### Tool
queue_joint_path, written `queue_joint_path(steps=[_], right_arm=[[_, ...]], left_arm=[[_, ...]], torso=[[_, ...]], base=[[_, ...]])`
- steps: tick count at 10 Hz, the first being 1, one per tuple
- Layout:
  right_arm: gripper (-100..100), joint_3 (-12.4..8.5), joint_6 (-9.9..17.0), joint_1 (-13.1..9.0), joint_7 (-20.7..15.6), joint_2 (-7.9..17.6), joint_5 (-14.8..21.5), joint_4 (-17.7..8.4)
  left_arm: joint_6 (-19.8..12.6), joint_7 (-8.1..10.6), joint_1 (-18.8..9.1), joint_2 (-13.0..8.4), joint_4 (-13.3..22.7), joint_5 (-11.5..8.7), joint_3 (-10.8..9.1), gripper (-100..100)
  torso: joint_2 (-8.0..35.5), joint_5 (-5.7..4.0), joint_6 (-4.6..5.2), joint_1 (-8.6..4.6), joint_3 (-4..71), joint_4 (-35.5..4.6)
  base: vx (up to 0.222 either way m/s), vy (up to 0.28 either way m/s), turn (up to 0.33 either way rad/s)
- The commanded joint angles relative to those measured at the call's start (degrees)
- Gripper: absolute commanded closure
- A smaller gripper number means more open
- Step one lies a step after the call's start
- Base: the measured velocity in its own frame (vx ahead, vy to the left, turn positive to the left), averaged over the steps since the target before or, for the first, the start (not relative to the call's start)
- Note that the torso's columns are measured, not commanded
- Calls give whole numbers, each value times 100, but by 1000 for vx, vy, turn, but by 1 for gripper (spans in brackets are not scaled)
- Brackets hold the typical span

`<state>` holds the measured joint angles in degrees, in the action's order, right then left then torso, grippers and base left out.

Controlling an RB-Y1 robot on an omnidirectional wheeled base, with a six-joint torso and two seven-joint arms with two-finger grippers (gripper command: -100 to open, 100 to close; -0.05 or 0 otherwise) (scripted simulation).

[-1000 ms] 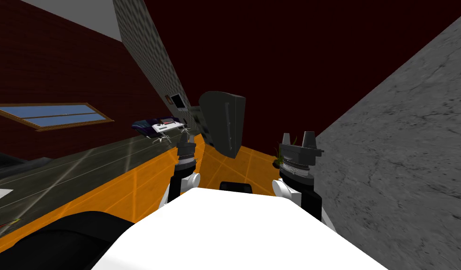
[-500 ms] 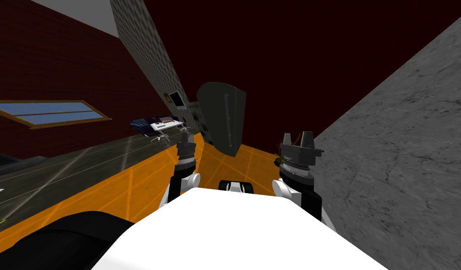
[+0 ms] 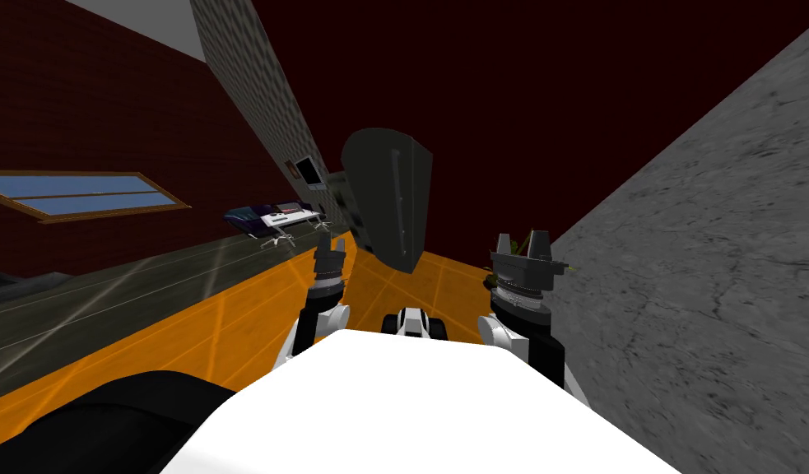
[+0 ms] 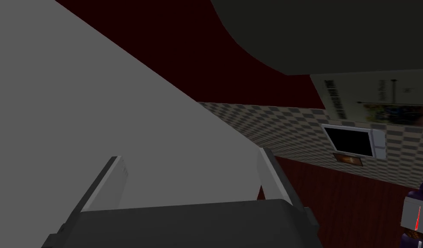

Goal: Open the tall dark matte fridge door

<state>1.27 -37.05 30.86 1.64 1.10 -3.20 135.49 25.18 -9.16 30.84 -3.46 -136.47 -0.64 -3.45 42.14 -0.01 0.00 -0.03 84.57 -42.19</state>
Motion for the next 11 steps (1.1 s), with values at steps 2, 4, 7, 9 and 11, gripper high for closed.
queue_joint_path(steps=[2,4,7,9,11], right_arm=[[0,0,0,0,0,0,0,0],[0,0,0,1,0,0,0,0],[0,0,0,1,0,0,0,0],[0,0,0,1,0,0,0,0],[0,0,0,1,0,0,0,0]], left_arm=[[-4,-109,-139,-409,395,113,1,-100],[-5,-172,-210,-489,644,181,3,-100],[-4,-279,-331,-531,1076,297,6,-100],[-3,-357,-419,-530,1384,380,9,-100],[-3,-439,-510,-520,1700,468,11,-100]], torso=[[3,0,0,-2,7,-6],[6,0,-1,1,6,-7],[18,1,0,3,-2,-11],[11,2,0,6,2,-9],[18,-2,0,-5,-2,-11]], base=[[90,-42,-15],[107,-39,-11],[101,-39,-14],[107,-42,-18],[115,-50,-16]])
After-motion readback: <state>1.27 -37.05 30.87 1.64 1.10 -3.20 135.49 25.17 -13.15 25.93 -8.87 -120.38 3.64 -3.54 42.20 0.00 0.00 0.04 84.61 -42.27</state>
